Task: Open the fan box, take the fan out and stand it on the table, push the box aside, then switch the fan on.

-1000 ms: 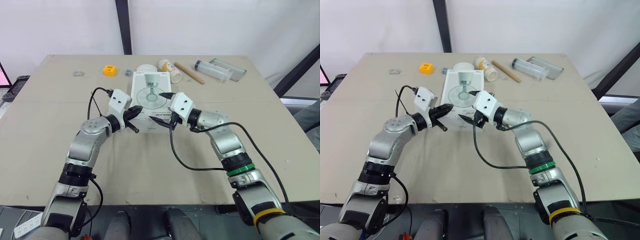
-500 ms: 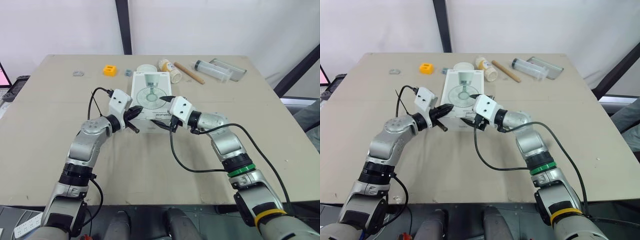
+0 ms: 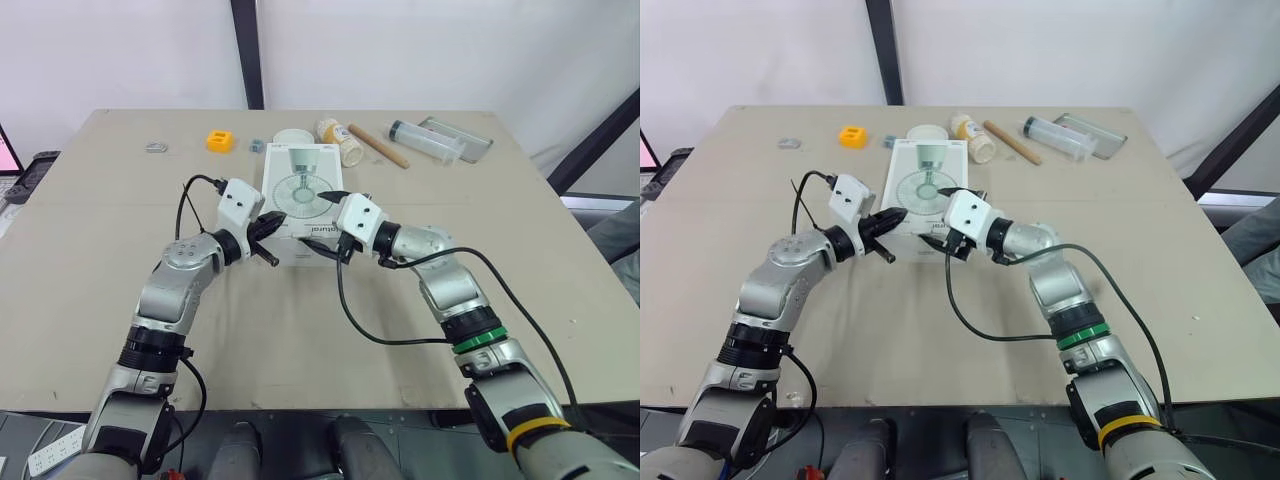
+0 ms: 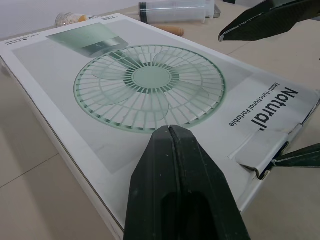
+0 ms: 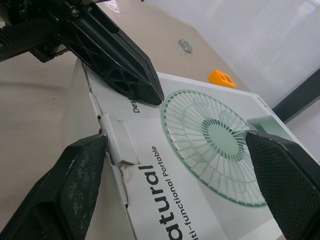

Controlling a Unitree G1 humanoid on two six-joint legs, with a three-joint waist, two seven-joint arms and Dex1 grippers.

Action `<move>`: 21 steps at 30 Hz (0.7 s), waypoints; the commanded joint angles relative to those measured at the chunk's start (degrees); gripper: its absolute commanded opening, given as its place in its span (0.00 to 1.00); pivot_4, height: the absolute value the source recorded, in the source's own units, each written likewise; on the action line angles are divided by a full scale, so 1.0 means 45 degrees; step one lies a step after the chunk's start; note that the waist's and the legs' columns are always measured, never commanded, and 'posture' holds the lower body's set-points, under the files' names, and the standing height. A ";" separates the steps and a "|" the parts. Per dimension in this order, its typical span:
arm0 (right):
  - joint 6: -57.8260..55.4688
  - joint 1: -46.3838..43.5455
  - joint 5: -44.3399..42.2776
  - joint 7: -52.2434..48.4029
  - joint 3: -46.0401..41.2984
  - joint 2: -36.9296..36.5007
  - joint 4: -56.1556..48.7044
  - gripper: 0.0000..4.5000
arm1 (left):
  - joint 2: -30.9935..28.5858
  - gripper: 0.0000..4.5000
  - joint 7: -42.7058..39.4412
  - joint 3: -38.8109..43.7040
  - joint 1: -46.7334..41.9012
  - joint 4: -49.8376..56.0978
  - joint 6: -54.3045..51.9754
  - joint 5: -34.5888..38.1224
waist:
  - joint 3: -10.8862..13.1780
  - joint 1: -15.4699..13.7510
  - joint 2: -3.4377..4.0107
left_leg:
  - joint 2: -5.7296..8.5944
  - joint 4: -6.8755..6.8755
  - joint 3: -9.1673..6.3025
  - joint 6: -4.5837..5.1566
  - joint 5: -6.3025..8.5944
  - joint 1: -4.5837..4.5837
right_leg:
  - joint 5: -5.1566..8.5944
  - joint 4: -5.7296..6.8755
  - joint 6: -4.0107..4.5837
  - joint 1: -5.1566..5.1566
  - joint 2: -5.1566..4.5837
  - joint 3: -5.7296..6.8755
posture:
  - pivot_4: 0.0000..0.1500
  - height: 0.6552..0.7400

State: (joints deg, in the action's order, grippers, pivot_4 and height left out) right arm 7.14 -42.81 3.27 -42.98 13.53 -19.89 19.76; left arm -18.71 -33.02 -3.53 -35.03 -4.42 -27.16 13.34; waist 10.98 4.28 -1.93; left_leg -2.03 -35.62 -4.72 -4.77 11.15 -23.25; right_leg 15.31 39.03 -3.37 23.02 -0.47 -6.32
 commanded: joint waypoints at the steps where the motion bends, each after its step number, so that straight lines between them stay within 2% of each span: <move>1: 0.0376 -0.0573 -0.0142 0.0471 -0.0593 -0.0022 -0.0074 1.00 | 0.0042 0.00 -0.0085 -0.0282 0.0225 -0.0383 -0.0142 -0.0209 | 0.0000 -0.0001 0.0000 | 0.0000 0.0000 0.0000 0.0000 0.0000 0.0000 | 0.0000 0.0000 0.0000 0.0000 0.0000 0.0000 | 1.00 1.00; 17: 0.1479 -0.1331 0.0028 0.1505 -0.1088 -0.0184 0.0641 1.00 | 0.0108 0.00 -0.0070 -0.0318 0.0366 -0.0343 -0.0134 -0.0185 | 0.0000 0.0004 0.0001 | 0.0000 0.0004 0.0000 0.0000 0.0000 0.0001 | 0.0000 -0.0001 -0.0001 0.0000 0.0000 -0.0001 | 1.00 1.00; 21: 0.0531 -0.0941 -0.0876 0.0813 -0.1208 -0.0016 0.0237 1.00 | 0.0172 0.00 -0.0016 -0.0233 0.0372 -0.0350 -0.0216 -0.0098 | 0.0000 0.0004 0.0001 | 0.0000 0.0005 0.0001 0.0000 0.0000 0.0002 | 0.0000 -0.0001 0.0000 0.0000 0.0000 -0.0001 | 1.00 1.00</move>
State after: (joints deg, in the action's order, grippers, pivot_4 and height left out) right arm 12.19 -47.58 3.22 -37.33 10.39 -20.37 23.67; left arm -18.36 -33.03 -3.64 -34.81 -4.54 -26.59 13.36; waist 10.98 4.30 -1.92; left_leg -2.03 -35.60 -4.72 -4.78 11.15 -23.24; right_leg 15.31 39.02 -3.37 23.02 -0.47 -6.32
